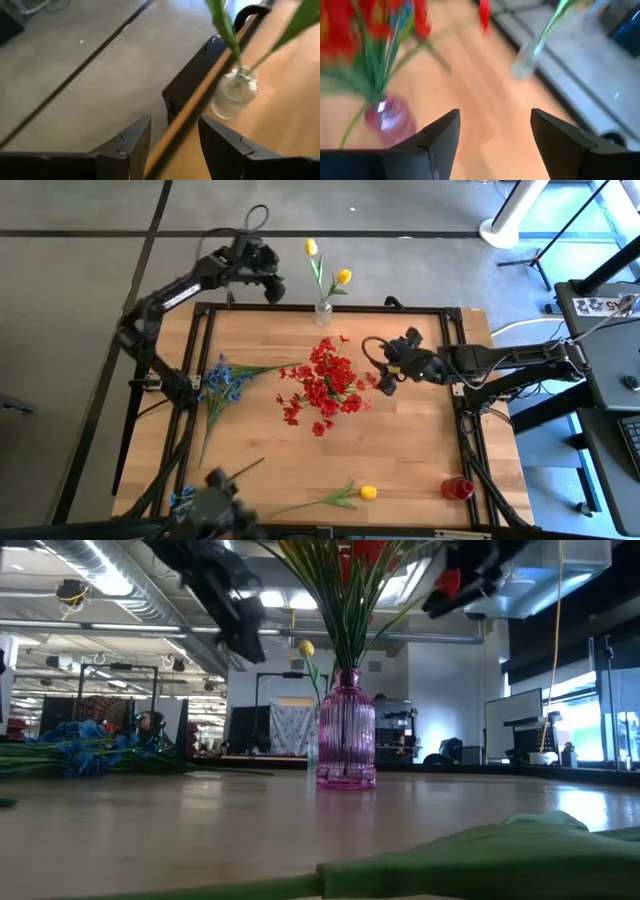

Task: Sort flowers into vase by color
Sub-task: Put the yellow tulip into the transparent vase

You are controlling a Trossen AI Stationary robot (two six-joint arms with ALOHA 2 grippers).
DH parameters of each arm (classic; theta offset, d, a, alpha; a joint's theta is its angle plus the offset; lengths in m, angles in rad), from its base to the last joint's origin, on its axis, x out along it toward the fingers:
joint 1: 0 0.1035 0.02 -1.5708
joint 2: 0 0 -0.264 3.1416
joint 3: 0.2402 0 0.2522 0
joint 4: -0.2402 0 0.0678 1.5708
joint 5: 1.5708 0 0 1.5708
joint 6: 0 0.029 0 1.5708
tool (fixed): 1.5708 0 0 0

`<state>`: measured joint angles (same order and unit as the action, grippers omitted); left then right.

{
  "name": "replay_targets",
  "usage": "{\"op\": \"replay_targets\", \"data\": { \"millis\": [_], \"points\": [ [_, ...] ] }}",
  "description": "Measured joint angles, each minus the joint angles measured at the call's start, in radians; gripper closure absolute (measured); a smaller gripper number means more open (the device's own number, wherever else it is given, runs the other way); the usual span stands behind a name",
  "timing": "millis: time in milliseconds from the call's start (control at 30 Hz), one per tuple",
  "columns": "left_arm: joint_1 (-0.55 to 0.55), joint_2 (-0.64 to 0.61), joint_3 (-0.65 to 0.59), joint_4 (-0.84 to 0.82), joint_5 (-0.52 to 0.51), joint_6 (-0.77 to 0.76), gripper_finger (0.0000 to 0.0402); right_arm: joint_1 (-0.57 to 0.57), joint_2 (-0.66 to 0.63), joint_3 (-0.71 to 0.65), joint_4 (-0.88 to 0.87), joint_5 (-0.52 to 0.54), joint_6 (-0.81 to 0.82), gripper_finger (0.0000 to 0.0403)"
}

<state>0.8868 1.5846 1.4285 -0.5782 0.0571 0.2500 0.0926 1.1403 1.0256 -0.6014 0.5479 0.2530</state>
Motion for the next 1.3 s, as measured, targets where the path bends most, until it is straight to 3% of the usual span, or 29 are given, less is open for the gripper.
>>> {"op": "replay_targets", "data": {
  "millis": [133,267,467,600,767,867,1033,1300],
  "points": [
    [-0.062,-0.157,-0.106,-0.051,0.121,-0.107,0.0241,0.129,0.002,-0.066,-0.090,-0.019,0.108,0.0159],
    [-0.243,-0.335,-0.277,-0.061,0.145,-0.215,0.0246,0.334,0.023,-0.138,-0.056,0.009,0.242,0.0159],
    [-0.685,-0.550,-0.549,0.166,0.120,-0.491,0.0256,0.606,0.119,-0.154,0.052,0.060,0.413,0.0159],
    [-1.019,-0.579,-0.693,0.365,-0.016,-0.672,0.0261,0.705,0.234,-0.154,0.213,0.066,0.440,0.0159],
    [-1.382,-0.432,-0.738,0.534,-0.294,-0.879,0.0263,0.783,0.368,-0.103,0.261,0.073,0.529,0.0159],
    [-1.515,-0.300,-0.709,0.630,-0.449,-0.942,0.0262,0.809,0.432,-0.059,0.262,0.079,0.571,0.0159],
    [-1.629,-0.069,-0.652,0.826,-0.567,-1.029,0.0245,0.831,0.496,-0.008,0.261,0.095,0.609,0.0159],
    [-1.672,0.326,-0.374,0.897,-0.578,-1.028,0.0202,0.831,0.516,0.016,0.260,0.108,0.614,0.0159]
  ]
}}
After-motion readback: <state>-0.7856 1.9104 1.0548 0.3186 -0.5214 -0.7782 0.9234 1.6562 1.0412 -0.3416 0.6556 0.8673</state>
